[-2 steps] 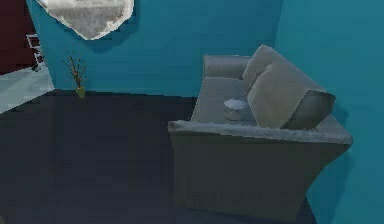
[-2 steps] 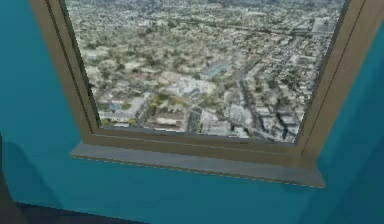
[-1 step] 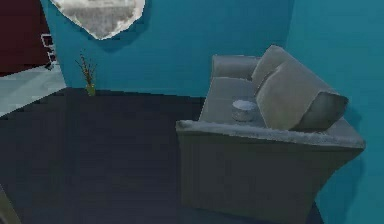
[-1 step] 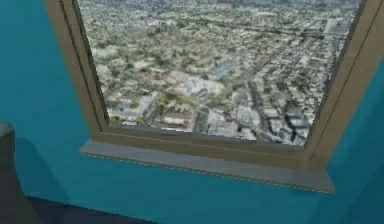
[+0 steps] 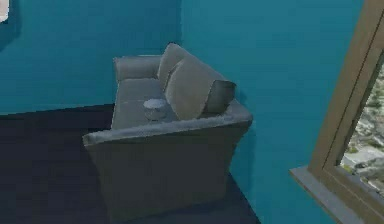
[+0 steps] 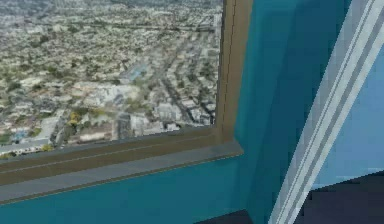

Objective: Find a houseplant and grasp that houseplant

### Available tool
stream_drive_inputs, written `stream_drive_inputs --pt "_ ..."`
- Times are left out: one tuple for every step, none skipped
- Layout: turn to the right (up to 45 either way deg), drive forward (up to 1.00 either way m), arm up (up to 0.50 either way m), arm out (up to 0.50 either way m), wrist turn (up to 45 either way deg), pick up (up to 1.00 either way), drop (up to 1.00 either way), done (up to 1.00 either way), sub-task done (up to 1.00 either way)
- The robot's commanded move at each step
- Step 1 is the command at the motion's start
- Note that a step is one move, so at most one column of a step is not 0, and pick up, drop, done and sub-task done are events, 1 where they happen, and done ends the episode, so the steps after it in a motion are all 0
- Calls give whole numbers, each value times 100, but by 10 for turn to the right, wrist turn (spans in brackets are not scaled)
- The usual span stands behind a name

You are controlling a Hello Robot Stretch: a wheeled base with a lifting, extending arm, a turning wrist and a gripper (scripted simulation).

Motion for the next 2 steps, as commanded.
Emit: stream_drive_inputs --pt "30 0 0 0 0 0 0 0 0" --pt "0 45 0 0 0 0 0 0 0"
